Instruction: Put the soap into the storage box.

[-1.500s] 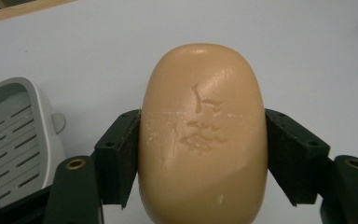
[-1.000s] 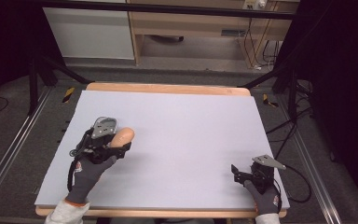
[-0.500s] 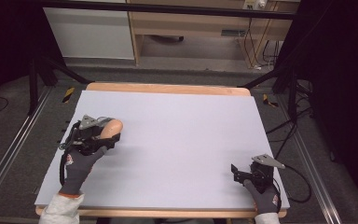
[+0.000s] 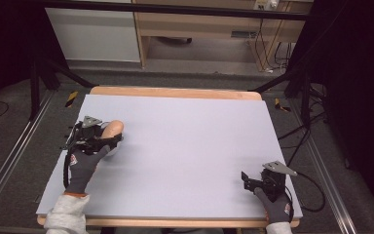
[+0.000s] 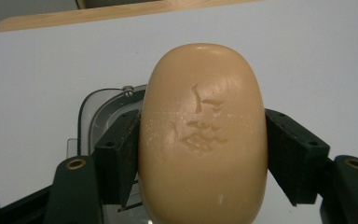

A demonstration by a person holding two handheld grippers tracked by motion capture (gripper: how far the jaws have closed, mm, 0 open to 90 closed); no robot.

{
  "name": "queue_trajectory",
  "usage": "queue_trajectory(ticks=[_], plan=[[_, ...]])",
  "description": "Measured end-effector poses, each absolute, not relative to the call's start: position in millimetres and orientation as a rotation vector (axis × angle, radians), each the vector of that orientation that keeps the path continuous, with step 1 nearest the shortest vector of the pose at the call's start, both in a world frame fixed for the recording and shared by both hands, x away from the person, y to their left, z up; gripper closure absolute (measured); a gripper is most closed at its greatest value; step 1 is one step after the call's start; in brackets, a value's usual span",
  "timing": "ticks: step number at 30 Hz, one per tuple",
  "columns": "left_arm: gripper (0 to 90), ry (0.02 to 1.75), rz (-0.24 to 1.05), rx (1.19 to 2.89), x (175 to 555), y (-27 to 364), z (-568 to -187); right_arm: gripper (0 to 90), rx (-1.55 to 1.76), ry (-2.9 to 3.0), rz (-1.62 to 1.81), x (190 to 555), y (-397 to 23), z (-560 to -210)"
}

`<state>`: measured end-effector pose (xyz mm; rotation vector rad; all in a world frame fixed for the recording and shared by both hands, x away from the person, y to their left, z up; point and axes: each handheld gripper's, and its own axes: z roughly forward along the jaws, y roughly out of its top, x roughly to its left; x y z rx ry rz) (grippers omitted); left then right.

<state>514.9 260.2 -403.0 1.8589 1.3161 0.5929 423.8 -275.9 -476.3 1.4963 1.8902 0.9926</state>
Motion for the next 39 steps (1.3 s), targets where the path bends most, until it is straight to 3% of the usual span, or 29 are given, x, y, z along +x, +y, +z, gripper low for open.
queue_trajectory(ticks=[39], plan=[[31.5,1.417,0.596,1.883,532.9,276.6,-431.9,5.2,1.492,1.900,0.992,424.5,-274.9,-476.9]])
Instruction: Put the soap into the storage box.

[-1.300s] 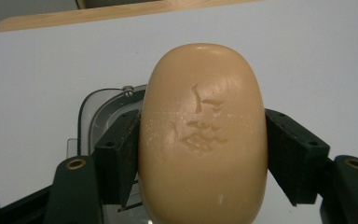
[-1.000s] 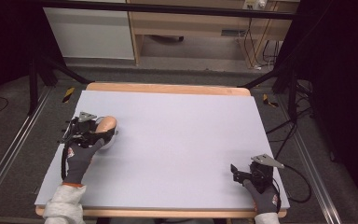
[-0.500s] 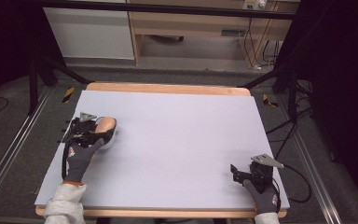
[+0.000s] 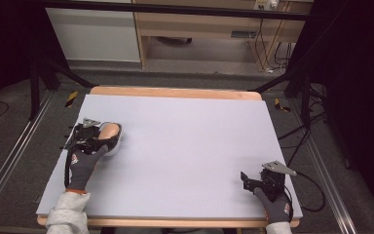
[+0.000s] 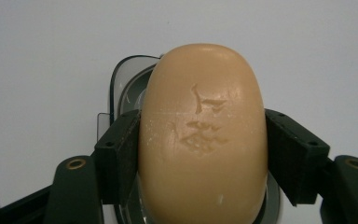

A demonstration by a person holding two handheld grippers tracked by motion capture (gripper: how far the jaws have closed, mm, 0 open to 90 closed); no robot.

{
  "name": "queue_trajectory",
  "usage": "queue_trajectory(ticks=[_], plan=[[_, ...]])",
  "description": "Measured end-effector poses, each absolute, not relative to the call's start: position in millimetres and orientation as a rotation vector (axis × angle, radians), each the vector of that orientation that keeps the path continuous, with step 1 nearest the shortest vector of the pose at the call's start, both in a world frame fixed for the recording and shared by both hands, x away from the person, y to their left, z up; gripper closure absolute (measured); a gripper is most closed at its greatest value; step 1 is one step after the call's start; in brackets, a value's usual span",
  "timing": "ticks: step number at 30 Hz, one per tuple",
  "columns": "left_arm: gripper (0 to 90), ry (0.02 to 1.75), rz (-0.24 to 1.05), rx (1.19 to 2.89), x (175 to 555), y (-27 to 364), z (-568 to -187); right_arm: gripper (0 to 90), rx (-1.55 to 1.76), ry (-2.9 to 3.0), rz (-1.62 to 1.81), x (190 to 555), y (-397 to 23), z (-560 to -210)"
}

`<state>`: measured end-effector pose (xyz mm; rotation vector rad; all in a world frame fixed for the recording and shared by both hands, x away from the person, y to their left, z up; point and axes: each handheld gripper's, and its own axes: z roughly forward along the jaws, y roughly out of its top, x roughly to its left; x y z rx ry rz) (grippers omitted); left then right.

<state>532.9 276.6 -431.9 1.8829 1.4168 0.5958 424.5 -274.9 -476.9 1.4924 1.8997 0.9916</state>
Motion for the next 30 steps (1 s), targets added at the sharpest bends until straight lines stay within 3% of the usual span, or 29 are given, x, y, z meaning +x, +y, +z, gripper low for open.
queue_trajectory(ticks=[30], plan=[[32.1,1.427,0.583,1.880,531.4,275.9,-433.1,5.2,1.491,1.901,0.991,424.5,-274.1,-477.0]])
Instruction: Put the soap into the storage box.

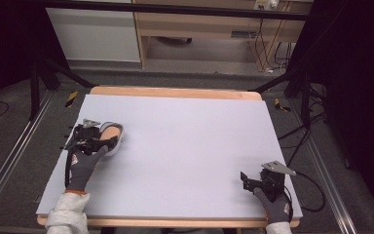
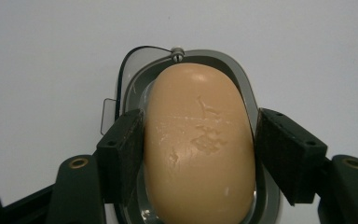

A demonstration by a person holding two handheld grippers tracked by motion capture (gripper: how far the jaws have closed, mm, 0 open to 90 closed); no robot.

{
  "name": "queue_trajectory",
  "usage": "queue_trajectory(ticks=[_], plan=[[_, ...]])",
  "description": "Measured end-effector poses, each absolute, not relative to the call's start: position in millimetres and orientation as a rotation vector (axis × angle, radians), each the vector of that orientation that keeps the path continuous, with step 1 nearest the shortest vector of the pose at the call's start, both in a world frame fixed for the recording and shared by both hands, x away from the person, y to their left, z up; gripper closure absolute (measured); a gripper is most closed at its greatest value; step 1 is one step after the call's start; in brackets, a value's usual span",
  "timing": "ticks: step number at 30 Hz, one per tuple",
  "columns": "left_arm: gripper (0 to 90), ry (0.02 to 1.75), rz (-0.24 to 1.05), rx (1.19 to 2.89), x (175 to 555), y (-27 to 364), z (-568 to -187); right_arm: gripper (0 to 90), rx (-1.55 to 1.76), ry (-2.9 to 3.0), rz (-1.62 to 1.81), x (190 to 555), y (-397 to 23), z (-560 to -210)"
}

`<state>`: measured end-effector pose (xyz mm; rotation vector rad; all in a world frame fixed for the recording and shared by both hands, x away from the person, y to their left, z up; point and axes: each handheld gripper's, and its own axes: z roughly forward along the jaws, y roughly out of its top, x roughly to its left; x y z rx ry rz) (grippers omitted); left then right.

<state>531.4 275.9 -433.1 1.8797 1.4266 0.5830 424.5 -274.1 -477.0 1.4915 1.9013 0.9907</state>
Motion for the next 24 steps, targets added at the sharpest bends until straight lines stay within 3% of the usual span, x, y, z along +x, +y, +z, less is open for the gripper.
queue_trajectory(ticks=[24], plan=[[32.6,1.287,0.576,1.835,508.4,258.3,-408.9,5.2,1.489,1.890,0.995,423.5,-274.5,-475.7]])
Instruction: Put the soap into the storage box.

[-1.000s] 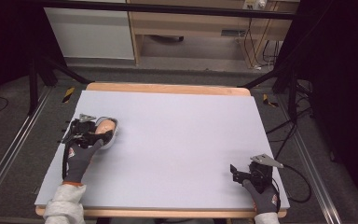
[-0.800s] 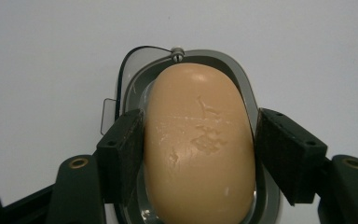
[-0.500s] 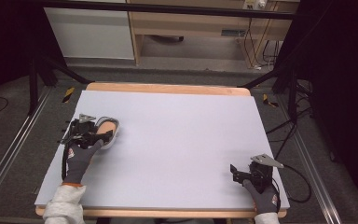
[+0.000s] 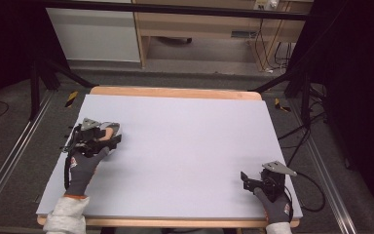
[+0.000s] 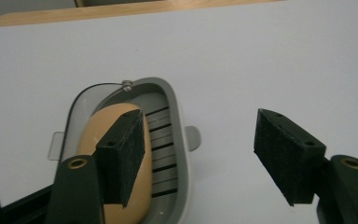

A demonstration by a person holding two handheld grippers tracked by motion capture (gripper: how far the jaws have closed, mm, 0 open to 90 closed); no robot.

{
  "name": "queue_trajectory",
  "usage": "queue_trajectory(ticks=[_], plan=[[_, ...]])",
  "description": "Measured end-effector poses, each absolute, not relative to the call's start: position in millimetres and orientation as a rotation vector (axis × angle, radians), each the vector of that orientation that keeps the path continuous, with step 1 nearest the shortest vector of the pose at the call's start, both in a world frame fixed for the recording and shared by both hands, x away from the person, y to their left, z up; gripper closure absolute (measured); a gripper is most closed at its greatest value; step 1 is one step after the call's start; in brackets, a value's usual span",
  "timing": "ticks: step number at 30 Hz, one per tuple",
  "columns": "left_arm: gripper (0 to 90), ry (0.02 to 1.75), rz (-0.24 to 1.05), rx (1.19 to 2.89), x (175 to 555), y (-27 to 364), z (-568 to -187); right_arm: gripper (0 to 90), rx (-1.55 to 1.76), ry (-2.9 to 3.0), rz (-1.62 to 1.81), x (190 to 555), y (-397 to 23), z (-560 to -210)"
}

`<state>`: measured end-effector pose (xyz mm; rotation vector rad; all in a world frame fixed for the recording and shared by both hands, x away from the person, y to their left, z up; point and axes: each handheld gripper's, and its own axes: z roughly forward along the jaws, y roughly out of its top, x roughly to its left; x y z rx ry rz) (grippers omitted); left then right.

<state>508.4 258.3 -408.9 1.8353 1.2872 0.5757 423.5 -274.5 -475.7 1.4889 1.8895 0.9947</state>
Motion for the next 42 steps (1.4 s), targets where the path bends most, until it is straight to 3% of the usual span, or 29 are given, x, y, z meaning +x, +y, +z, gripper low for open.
queue_trajectory(ticks=[13,24,42], plan=[[32.4,1.166,0.546,1.895,482.2,232.6,-410.6,5.2,1.496,1.878,0.997,422.7,-276.6,-475.3],[29.7,1.122,0.534,1.977,463.0,215.3,-434.9,5.2,1.510,1.866,0.989,422.2,-280.3,-476.6],[24.4,1.158,0.519,2.024,440.8,223.8,-463.6,5.2,1.514,1.873,0.979,422.2,-279.7,-478.1]])
